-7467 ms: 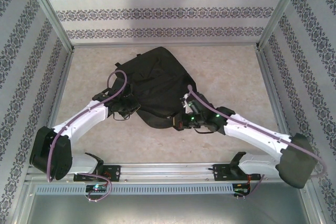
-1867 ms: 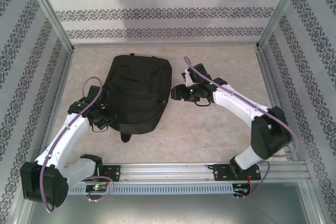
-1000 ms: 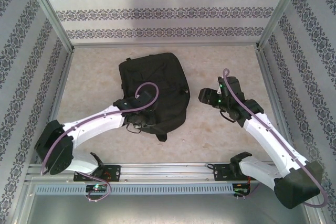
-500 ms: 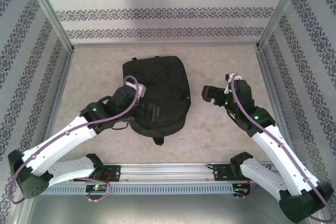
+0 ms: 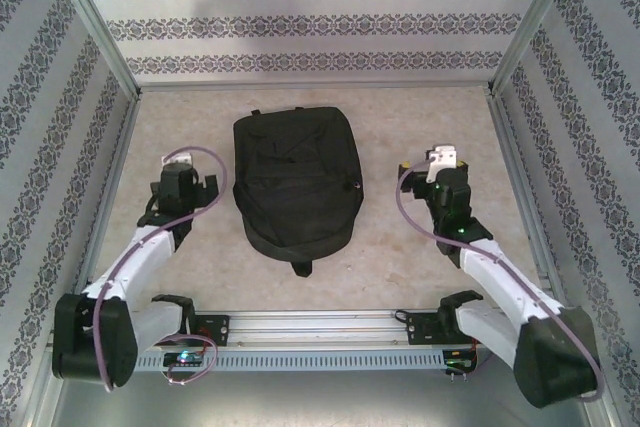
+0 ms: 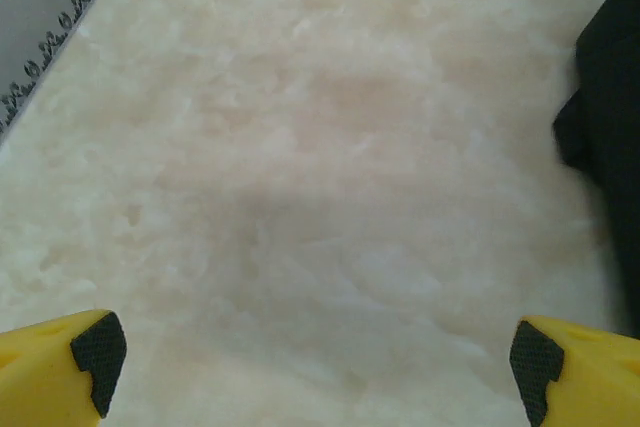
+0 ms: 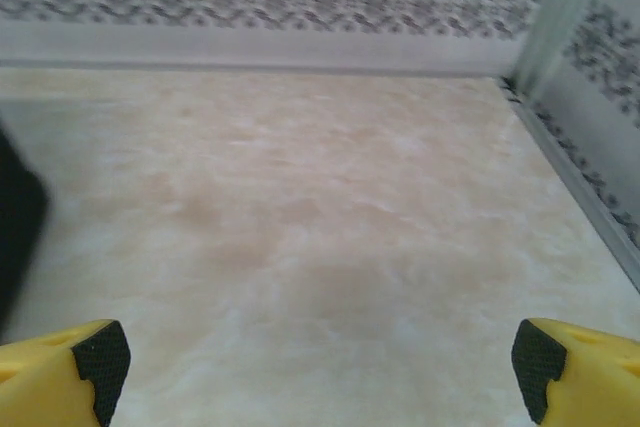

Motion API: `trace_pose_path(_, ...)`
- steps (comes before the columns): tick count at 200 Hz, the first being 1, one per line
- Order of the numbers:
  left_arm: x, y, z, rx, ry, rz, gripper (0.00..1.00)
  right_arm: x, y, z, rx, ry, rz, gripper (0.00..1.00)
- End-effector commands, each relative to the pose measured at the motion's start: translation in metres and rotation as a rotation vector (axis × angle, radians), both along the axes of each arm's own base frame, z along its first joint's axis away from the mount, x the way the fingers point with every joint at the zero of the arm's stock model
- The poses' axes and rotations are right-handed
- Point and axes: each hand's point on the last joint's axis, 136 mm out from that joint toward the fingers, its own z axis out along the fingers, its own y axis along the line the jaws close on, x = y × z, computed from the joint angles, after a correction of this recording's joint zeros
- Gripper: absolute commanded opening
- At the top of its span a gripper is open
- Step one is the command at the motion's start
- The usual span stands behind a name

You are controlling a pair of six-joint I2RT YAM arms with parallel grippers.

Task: Pack the student bag

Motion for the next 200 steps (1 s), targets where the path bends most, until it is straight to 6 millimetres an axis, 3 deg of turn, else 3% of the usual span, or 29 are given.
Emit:
trace_pose_path(1, 0.025, 0.004, 0.025, -0.026, -0.234, 0.006, 0.99, 0.005, -0.028, -0.032, 0.070, 0.006, -0.084, 0.98)
trace_pose_path(14, 0.029, 0.011, 0.015, -0.049, -0.273, 0.062, 0.99, 0.009, -0.036, -0.036, 0.115, 0.005, -0.099, 0.98)
trace_pose_path(21, 0.033, 0.012, 0.016, -0.054, -0.286, 0.062, 0.99, 0.010, -0.029, -0.038, 0.124, 0.018, -0.045, 0.98)
trace_pose_path(35, 0.041, 0.011, 0.020, -0.027, -0.352, 0.036, 0.99, 0.009, -0.020, -0.029, 0.125, -0.123, 0.021, 0.98)
trace_pose_path(53, 0.050, 0.012, 0.007, -0.022, -0.363, 0.032, 0.99, 0.012, -0.014, -0.034, 0.103, -0.151, 0.081, 0.98)
trace_pose_path(72, 0.069, -0.018, -0.013, -0.041, -0.281, -0.165, 0.99, 0.014, -0.013, -0.047, 0.114, -0.226, 0.093, 0.98)
trace_pose_path(81, 0.080, -0.033, -0.010, -0.051, -0.291, -0.258, 1.00, 0.019, -0.010, -0.047, 0.118, -0.203, 0.118, 0.98)
trace_pose_path(89, 0.079, -0.035, -0.019, -0.056, -0.196, -0.263, 0.99, 0.023, -0.009, -0.053, 0.112, -0.120, 0.118, 0.98)
trace_pose_path(111, 0.081, -0.034, -0.017, -0.045, -0.217, -0.253, 0.99, 0.039, -0.013, -0.063, 0.087, -0.053, 0.062, 0.98)
trace_pose_path(118, 0.081, -0.034, -0.016, -0.042, -0.238, -0.254, 0.99, 0.046, -0.012, -0.055, 0.080, -0.044, 0.067, 0.98)
trace_pose_path(200, 0.080, -0.034, -0.017, -0.044, -0.224, -0.254, 0.99, 0.045, -0.006, -0.055, 0.054, -0.039, 0.083, 0.98)
